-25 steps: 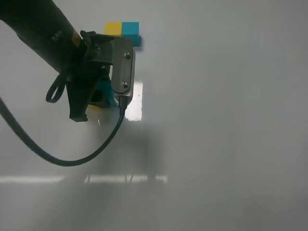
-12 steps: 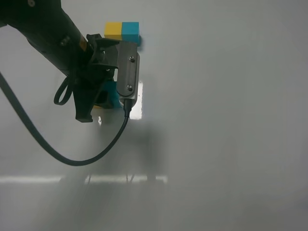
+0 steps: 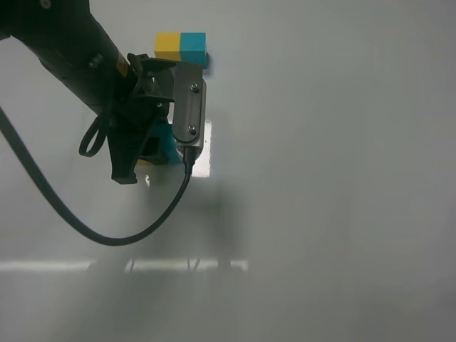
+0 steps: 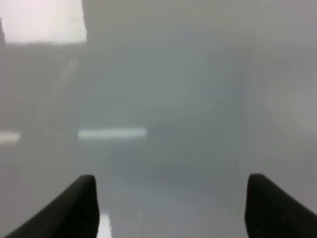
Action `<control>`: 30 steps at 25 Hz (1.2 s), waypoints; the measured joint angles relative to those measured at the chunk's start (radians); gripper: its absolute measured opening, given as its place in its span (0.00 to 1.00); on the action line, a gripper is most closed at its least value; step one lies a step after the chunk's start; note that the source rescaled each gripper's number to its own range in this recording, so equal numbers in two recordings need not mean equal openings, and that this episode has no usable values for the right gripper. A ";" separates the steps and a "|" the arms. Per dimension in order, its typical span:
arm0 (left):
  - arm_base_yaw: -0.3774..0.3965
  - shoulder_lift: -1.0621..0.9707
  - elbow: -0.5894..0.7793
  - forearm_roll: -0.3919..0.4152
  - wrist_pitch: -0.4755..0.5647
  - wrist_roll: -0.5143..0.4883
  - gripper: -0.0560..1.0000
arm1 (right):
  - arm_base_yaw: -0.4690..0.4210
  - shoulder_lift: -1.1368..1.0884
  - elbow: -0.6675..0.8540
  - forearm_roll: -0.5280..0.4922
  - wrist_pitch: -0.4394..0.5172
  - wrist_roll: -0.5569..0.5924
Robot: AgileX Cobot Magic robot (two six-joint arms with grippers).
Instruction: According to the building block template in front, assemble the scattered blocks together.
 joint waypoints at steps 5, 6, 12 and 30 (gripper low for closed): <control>0.001 0.000 0.000 -0.012 0.001 -0.030 0.68 | 0.000 0.000 0.000 0.000 0.000 0.000; 0.001 0.000 0.000 -0.019 0.001 -0.041 0.80 | 0.000 0.000 0.000 0.000 0.000 0.000; -0.036 -0.034 0.000 -0.050 0.029 -0.054 0.98 | 0.000 0.000 0.000 0.000 0.000 0.000; -0.095 -0.532 0.021 0.380 0.206 -0.408 1.00 | 0.000 0.000 0.000 0.000 0.000 0.000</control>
